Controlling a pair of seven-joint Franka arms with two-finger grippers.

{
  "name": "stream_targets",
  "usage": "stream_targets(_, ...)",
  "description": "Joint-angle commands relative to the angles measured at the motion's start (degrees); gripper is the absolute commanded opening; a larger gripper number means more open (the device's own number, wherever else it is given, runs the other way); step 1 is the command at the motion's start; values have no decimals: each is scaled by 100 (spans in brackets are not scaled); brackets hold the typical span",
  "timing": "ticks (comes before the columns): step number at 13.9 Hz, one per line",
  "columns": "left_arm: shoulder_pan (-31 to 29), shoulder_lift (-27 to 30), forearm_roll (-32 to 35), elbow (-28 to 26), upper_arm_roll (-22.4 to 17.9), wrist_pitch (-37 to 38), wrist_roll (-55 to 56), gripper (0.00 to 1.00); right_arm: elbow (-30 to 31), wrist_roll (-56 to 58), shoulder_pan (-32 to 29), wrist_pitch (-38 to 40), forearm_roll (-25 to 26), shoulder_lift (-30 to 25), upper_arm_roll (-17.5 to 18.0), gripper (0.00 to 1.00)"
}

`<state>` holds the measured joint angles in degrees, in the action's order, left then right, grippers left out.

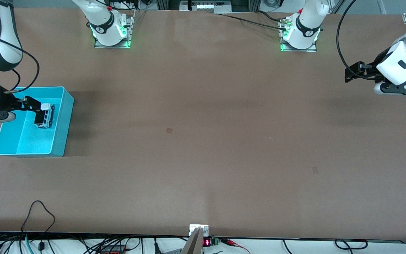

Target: Wind and store white jeep toy

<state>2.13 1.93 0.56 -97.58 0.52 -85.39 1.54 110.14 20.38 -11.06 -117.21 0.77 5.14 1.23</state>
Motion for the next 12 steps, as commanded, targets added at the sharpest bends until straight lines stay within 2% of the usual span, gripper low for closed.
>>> stream_targets(1, -19, 36, -47, -6, 1, 84, -179, 100, -203, -383, 216, 321, -208, -250, -27, 100)
stream_targets(4, -37, 36, -47, -6, -26, 93, -391, 100, -291, -1455, 762, 785, -208, -654, -97, 100)
stream_targets(6, -63, 44, -47, 2, -34, 111, -391, 100, -571, -1607, 1008, 1189, -208, -725, -167, 100)
stream_targets(9, -72, 53, -47, 2, -43, 119, -400, 100, -880, -1581, 1412, 1762, -217, -743, -474, 100)
stream_targets(12, -72, 62, -47, 2, -52, 172, -400, 100, -1029, -1808, 1466, 1992, -200, -910, -387, 100)
